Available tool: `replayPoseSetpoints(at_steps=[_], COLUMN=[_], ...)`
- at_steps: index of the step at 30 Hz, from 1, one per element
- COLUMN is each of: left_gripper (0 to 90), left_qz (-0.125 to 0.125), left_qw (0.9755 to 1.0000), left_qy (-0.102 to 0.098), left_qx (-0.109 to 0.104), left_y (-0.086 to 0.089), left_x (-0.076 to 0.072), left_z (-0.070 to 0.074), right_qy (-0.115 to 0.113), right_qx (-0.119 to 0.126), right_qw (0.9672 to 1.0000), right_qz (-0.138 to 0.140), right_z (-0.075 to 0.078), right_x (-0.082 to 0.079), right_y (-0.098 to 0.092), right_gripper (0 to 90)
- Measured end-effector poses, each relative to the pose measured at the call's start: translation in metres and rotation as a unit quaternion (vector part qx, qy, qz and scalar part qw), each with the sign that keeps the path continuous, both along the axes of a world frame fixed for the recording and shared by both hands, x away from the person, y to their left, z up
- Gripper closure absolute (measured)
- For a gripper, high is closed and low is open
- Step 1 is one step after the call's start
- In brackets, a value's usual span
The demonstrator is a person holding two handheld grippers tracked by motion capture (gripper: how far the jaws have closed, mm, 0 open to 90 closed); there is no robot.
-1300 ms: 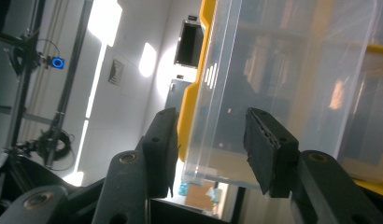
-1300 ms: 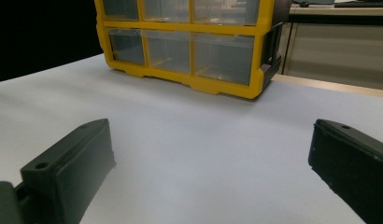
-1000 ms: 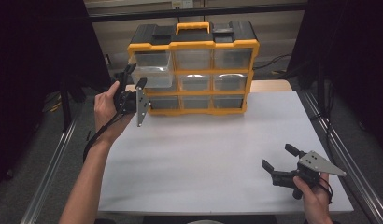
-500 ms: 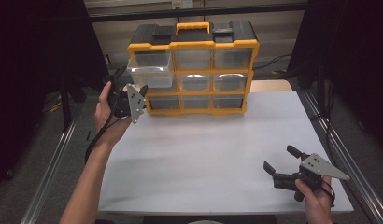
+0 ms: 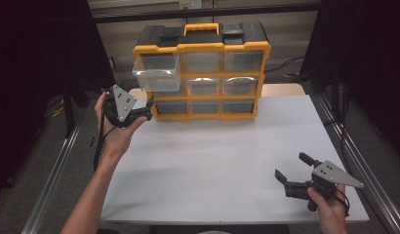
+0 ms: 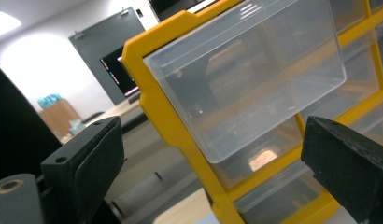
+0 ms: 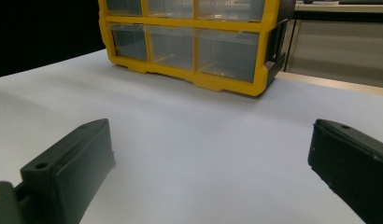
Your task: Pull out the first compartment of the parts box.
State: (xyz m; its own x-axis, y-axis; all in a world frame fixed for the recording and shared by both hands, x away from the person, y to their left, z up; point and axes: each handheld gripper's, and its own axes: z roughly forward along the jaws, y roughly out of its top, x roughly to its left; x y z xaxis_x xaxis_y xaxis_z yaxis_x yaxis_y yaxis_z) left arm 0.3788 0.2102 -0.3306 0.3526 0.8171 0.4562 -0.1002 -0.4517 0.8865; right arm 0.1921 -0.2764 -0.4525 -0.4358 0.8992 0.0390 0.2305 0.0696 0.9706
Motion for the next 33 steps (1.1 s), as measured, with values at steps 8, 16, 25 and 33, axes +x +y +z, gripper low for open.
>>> replayPoseSetpoints(at_steps=[8, 16, 25, 33], left_gripper=[5.6, 4.8, 2.7, 3.0], left_qz=[-0.021, 0.018, 0.003, -0.031], left_qw=[0.9868, 0.9789, 0.9702, 0.9763], left_qy=[0.075, 0.105, 0.141, 0.132], left_qx=[-0.142, -0.174, -0.197, -0.169], left_y=[0.011, 0.016, 0.017, -0.002], left_x=[0.009, 0.009, 0.0, -0.031], left_z=[-0.012, -0.032, -0.054, -0.06], right_qy=[-0.002, -0.004, -0.003, 0.001], right_qx=[-0.002, 0.001, -0.001, -0.002], right_qw=[1.0, 1.0, 1.0, 1.0], right_qz=[0.001, -0.006, -0.007, -0.004], right_z=[0.001, 0.001, 0.0, 0.0], right_x=[-0.001, -0.001, -0.001, 0.001], right_y=[0.0, -0.001, -0.001, 0.0], right_gripper=[0.0, 0.0, 0.0, 0.0])
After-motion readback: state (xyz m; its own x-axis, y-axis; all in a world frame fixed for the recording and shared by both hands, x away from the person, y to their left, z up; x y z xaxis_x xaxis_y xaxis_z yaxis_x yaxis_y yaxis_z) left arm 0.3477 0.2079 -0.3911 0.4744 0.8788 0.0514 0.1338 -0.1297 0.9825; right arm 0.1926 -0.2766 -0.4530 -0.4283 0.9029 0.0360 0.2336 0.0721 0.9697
